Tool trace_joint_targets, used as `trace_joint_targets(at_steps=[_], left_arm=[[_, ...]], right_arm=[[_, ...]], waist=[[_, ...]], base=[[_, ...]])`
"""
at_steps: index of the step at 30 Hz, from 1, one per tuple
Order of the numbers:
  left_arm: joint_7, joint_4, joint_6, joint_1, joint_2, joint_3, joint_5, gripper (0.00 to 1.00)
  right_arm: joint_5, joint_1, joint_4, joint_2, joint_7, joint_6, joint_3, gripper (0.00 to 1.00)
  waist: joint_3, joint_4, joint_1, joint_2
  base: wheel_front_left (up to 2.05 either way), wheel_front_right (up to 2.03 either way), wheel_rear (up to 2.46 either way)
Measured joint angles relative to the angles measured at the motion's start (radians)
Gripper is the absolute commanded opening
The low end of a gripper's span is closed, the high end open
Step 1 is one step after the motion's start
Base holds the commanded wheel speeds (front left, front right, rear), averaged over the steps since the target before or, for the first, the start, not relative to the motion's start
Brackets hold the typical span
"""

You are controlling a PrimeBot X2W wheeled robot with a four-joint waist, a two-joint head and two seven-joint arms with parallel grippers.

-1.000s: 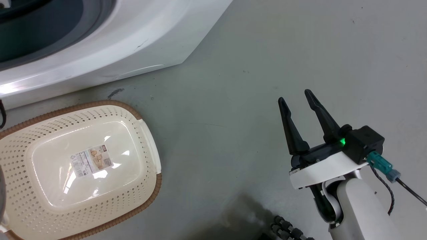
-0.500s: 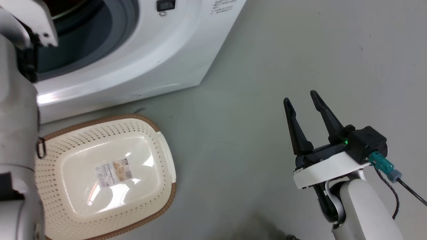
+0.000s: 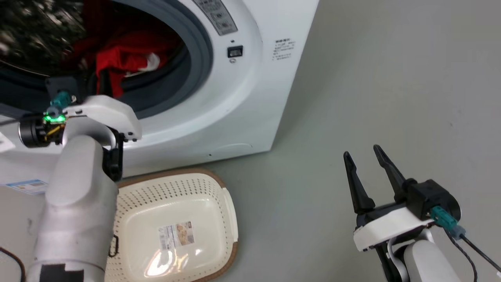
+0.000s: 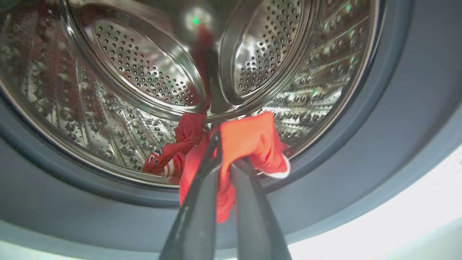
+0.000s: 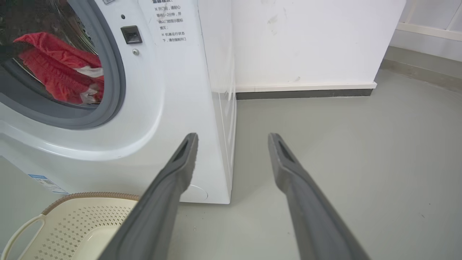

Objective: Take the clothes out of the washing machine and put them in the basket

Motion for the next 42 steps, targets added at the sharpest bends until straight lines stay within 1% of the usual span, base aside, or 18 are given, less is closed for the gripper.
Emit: trace_joint_targets(at_steps=[1,2,3,6,11,13,16,21,22,24,26,29,32,35,37,40,42], left_arm=[[-0.001,-0.017,-0.001,0.022,-0.007,0.006,-0.005,0.0],[-0.001,-0.081,-0.005,0.063,-0.019,0.011,-0.012,0.0],[-0.001,-0.081,-0.005,0.063,-0.019,0.011,-0.012,0.0],[-0.002,-0.179,-0.02,0.125,-0.033,0.017,-0.015,0.0],[-0.003,-0.36,-0.025,0.236,-0.068,0.029,-0.015,0.0],[-0.003,-0.448,-0.018,0.295,-0.09,0.03,-0.011,0.0],[-0.004,-0.59,-0.007,0.374,-0.105,0.027,0.003,0.0],[0.001,-0.801,0.017,0.495,-0.113,0.016,0.015,0.0],[0.02,-0.915,0.039,0.569,-0.12,0.004,0.023,0.0],[0.032,-0.979,0.059,0.624,-0.128,-0.002,0.029,0.0],[0.054,-1.012,0.074,0.686,-0.138,-0.007,0.024,0.0],[0.067,-1.006,0.09,0.776,-0.146,-0.008,0.002,0.0],[0.062,-0.932,0.103,0.858,-0.157,-0.009,-0.04,0.0],[0.044,-0.797,0.102,0.898,-0.165,-0.004,-0.087,0.0],[0.033,-0.697,0.091,0.899,-0.169,-0.007,-0.112,0.0],[0.019,-0.537,0.076,0.88,-0.174,-0.025,-0.138,0.0],[0.012,-0.436,0.064,0.839,-0.175,-0.035,-0.151,0.0]], right_arm=[[-0.002,0.009,0.002,0.0,0.0,0.0,-0.002,1.0],[-0.009,0.023,0.006,0.0,0.0,0.0,-0.007,1.0],[-0.009,0.023,0.006,0.0,0.0,0.0,-0.007,1.0],[-0.015,0.046,0.01,0.0,0.0,0.0,-0.017,1.0],[-0.021,0.078,0.001,0.0,0.017,0.0,-0.033,1.0],[-0.022,0.092,-0.008,0.0,0.023,0.0,-0.038,1.0],[-0.026,0.108,-0.019,-0.001,0.035,0.0,-0.044,1.0],[-0.027,0.122,-0.04,0.0,0.048,0.0,-0.045,1.0],[-0.027,0.133,-0.048,0.0,0.053,0.0,-0.043,1.0],[-0.027,0.134,-0.052,0.0,0.057,0.0,-0.042,1.0],[-0.027,0.134,-0.057,0.0,0.058,0.0,-0.042,1.0],[-0.026,0.135,-0.061,0.0,0.062,0.0,-0.039,1.0],[-0.026,0.133,-0.063,0.0,0.062,0.0,-0.029,1.0],[-0.024,0.128,-0.063,0.0,0.062,0.0,-0.02,1.0],[-0.023,0.122,-0.063,0.0,0.063,0.0,-0.016,1.0],[-0.024,0.113,-0.066,-0.001,0.063,0.0,-0.016,1.0],[-0.027,0.105,-0.07,0.0,0.062,0.0,-0.013,1.0]], waist=[[-0.016,0.008,0.0,0.0],[-0.049,0.024,0.0,0.0],[-0.049,0.024,0.0,0.0],[-0.093,0.047,-0.0001,0.0],[-0.15,0.091,-0.0001,0.0],[-0.168,0.109,-0.0002,0.0],[-0.189,0.133,-0.0002,0.0],[-0.207,0.168,-0.0002,0.0],[-0.208,0.181,-0.0002,0.0],[-0.207,0.186,-0.0002,0.0],[-0.204,0.188,-0.0002,0.0],[-0.195,0.19,-0.0002,0.0],[-0.182,0.187,-0.0001,0.0],[-0.163,0.181,0.0,0.0],[-0.148,0.176,0.0,0.0],[-0.12,0.172,0.0,0.0],[-0.097,0.17,0.0,0.0]], base=[[0.0,0.0,0.0],[0.0,0.0,0.0],[0.0,0.0,0.0],[0.0,0.0,0.0],[0.0,0.0,0.0],[0.0,0.0,0.0],[0.0,0.0,0.0],[0.0,0.0,0.0],[0.0,0.0,0.0],[0.0,0.0,0.0],[0.0,0.0,0.0],[0.0,0.0,0.0],[0.0,0.0,0.0],[0.0,0.0,0.0],[0.0,0.0,0.0],[0.0,0.0,0.0],[0.0,0.0,0.0]])
